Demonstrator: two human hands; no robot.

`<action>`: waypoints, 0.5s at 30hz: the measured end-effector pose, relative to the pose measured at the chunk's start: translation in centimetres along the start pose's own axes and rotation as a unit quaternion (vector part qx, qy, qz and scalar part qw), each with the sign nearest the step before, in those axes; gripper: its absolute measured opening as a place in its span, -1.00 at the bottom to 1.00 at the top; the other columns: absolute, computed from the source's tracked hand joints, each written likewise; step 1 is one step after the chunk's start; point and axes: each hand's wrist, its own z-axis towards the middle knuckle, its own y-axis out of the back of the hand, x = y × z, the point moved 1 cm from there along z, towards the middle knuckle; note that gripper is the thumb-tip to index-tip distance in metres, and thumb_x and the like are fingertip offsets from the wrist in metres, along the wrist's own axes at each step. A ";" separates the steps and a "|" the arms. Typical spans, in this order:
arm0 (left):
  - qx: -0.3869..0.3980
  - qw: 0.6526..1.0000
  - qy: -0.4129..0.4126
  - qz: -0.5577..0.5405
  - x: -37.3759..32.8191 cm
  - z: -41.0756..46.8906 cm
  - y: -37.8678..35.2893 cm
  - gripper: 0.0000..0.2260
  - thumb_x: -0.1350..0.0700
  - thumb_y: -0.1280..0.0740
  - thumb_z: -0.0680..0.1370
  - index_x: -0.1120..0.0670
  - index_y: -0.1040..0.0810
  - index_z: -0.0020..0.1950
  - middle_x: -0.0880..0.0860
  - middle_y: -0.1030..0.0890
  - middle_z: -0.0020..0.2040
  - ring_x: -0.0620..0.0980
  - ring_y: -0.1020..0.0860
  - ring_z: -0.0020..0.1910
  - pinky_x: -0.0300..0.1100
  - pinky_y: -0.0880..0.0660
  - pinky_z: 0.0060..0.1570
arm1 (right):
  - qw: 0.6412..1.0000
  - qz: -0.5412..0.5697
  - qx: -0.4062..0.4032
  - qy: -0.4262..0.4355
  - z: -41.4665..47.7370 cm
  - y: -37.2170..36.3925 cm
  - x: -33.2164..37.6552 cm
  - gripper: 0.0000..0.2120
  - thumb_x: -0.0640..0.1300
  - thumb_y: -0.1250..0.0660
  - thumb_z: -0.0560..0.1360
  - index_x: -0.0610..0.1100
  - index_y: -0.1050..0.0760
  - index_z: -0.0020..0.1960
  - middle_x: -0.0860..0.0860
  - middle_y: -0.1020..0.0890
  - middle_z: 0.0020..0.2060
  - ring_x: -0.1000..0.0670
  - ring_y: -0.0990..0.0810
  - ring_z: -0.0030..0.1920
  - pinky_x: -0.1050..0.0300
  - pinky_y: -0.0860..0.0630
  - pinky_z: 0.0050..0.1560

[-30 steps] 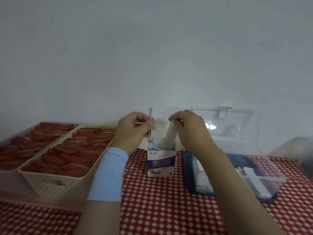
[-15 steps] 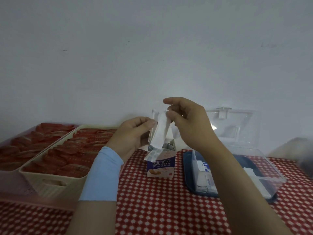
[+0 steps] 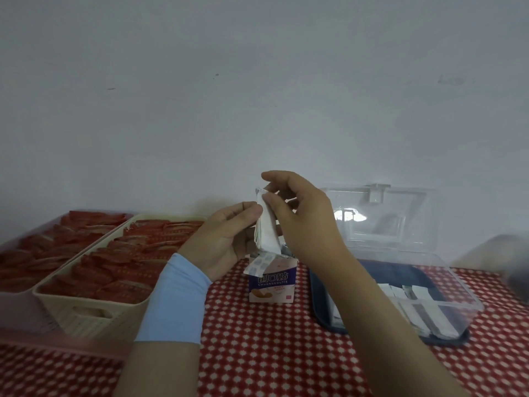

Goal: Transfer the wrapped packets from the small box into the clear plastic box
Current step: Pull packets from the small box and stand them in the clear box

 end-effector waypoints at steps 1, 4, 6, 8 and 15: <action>-0.005 1.000 -0.004 -0.007 -0.1 0.0 -0.1 -0.73 0.07 -0.35 0.54 0.24 -0.58 0.11 0.16 -0.68 -0.09 0.04 -0.69 -0.15 -0.13 -0.64 -0.23 | 1.000 -0.006 0.001 0.005 -0.1 0.0 0.1 -0.76 -0.18 -0.33 0.61 0.05 -0.56 0.22 0.16 -0.60 0.02 0.07 -0.61 -0.05 0.04 -0.67 -0.14; -0.038 0.999 -0.012 -0.027 -0.4 0.1 0.1 -0.63 0.08 -0.33 0.51 0.29 -0.56 0.21 0.18 -0.68 -0.02 0.05 -0.69 -0.09 -0.11 -0.64 -0.17 | 1.000 0.012 0.018 0.016 -0.2 0.5 0.3 -0.95 -0.10 -0.39 0.56 0.00 -0.57 0.02 0.15 -0.57 0.11 0.09 -0.61 0.07 0.12 -0.61 -0.03; -0.052 0.998 -0.013 -0.036 -0.4 0.1 0.5 -0.61 0.06 -0.34 0.51 0.29 -0.55 0.23 0.17 -0.68 -0.01 0.07 -0.68 -0.04 -0.10 -0.64 -0.15 | 0.996 -0.036 0.074 0.026 -0.3 0.9 0.4 -0.78 0.00 -0.56 0.38 0.01 -0.54 -0.12 0.23 -0.54 0.19 0.18 -0.53 0.23 0.20 -0.48 0.17; -0.047 0.998 -0.007 -0.044 -0.2 0.0 0.7 -0.64 0.05 -0.33 0.50 0.24 -0.59 0.20 0.17 -0.68 0.00 0.09 -0.68 0.01 -0.05 -0.65 -0.15 | 0.986 -0.098 0.127 0.042 -0.4 0.9 0.4 -0.65 0.06 -0.65 0.23 0.04 -0.54 -0.15 0.27 -0.50 0.25 0.23 -0.46 0.30 0.29 -0.40 0.24; -0.029 0.997 -0.009 -0.075 0.0 -0.2 0.6 -0.63 0.07 -0.31 0.53 0.26 -0.55 0.25 0.21 -0.66 0.08 0.13 -0.68 0.03 -0.10 -0.65 -0.13 | 0.990 -0.052 0.130 0.020 -0.6 0.5 0.2 -0.74 -0.02 -0.62 0.33 0.03 -0.58 -0.09 0.26 -0.57 0.23 0.30 -0.52 0.21 0.54 -0.37 0.06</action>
